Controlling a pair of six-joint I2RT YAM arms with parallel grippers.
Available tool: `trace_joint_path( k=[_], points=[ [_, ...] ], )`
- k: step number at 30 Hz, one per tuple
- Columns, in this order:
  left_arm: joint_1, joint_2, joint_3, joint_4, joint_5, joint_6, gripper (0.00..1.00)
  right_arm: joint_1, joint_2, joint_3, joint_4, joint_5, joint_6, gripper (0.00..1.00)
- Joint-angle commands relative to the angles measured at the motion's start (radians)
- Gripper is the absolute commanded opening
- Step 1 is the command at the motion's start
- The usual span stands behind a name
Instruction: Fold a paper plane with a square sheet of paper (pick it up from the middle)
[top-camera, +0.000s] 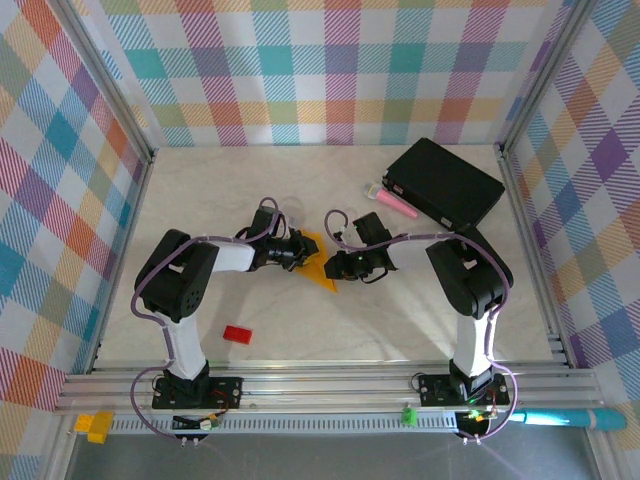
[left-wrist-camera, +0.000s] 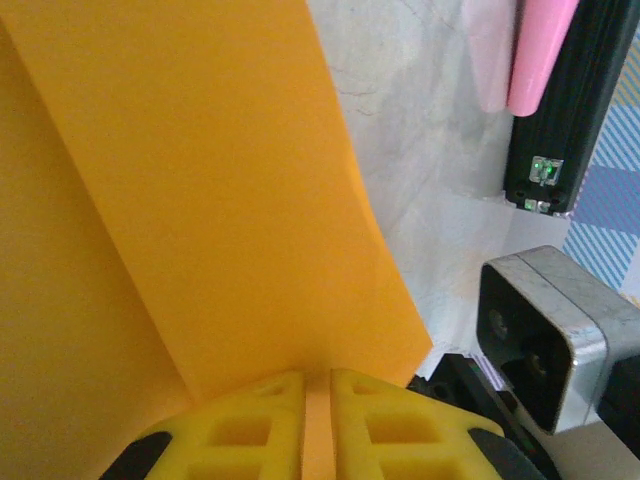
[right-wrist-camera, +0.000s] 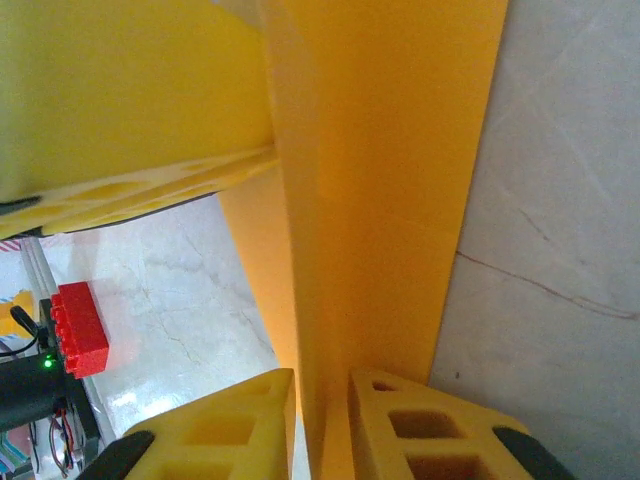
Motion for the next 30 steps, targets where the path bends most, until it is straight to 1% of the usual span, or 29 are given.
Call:
trace_joint_path(
  k=[1,17,26,30],
  points=[
    [0.009,0.015,0.024,-0.039,-0.014,0.017,0.14,-0.005,-0.025,0.000,-0.035,0.011,-0.041,0.21],
    [0.015,0.026,0.050,-0.118,-0.040,0.042,0.13,-0.012,-0.022,-0.019,-0.037,0.015,-0.037,0.16],
    [0.019,0.023,0.052,-0.123,-0.036,0.046,0.13,-0.016,-0.005,-0.013,-0.048,-0.023,-0.025,0.13],
    [0.019,0.000,0.049,-0.106,-0.022,0.050,0.13,-0.017,0.011,-0.011,-0.052,-0.047,-0.014,0.12]
  ],
)
